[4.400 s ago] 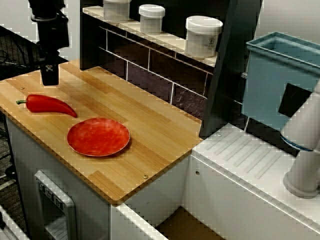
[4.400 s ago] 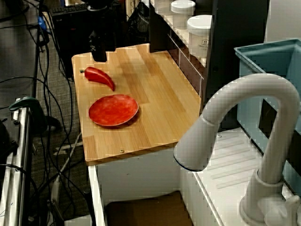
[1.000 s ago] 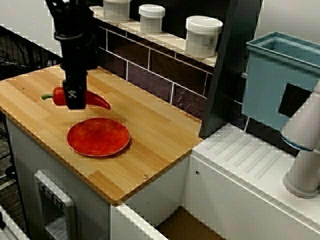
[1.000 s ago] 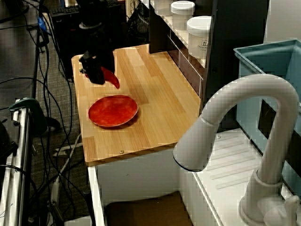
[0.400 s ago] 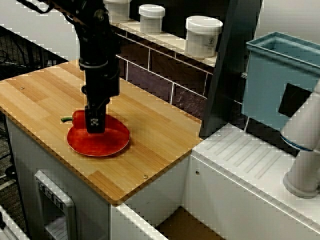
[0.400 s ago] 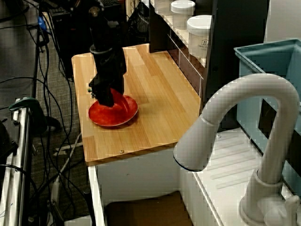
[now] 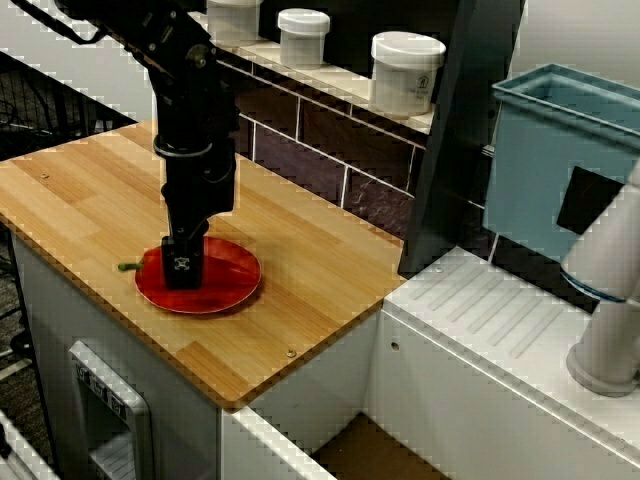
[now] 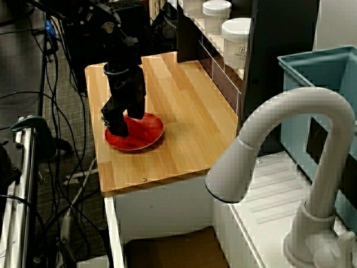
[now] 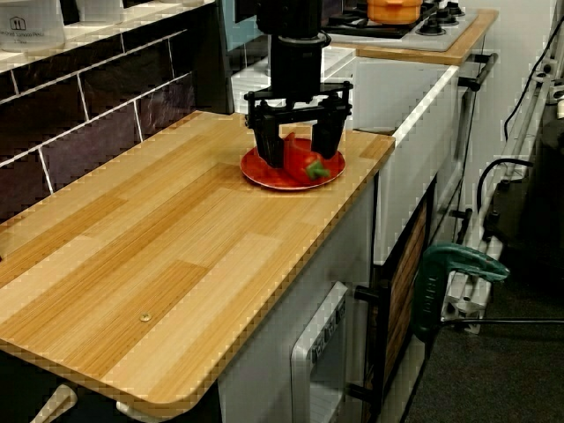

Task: Put the object on the plate

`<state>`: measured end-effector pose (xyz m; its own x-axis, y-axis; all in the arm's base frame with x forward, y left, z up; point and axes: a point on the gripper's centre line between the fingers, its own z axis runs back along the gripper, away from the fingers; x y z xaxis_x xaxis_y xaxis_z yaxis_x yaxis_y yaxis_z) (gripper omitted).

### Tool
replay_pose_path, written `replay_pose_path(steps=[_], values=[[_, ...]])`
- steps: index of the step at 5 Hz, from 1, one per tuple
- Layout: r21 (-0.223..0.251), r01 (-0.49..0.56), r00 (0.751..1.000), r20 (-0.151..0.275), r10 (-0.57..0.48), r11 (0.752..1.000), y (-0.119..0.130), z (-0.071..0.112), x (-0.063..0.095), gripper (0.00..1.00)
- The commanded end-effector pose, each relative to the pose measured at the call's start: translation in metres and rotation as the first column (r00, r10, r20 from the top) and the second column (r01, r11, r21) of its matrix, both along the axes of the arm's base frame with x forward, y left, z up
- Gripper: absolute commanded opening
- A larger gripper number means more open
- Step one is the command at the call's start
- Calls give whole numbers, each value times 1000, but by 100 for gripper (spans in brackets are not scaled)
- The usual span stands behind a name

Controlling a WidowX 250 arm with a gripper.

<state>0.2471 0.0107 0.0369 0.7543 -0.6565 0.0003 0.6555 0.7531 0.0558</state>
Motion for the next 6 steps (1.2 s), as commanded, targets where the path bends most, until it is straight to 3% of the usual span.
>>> replay_pose_path(steps=[1,3,4,5,6], values=[[-33,-18,1000,19,19,999,14,31,3,100],[-83,-48,999,16,49,995,30,56,6,100],[-43,-19,999,43,21,999,48,66,16,100],[37,-65,990,130,60,997,86,70,37,100],[64,-144,980,147,133,988,126,66,60,100]])
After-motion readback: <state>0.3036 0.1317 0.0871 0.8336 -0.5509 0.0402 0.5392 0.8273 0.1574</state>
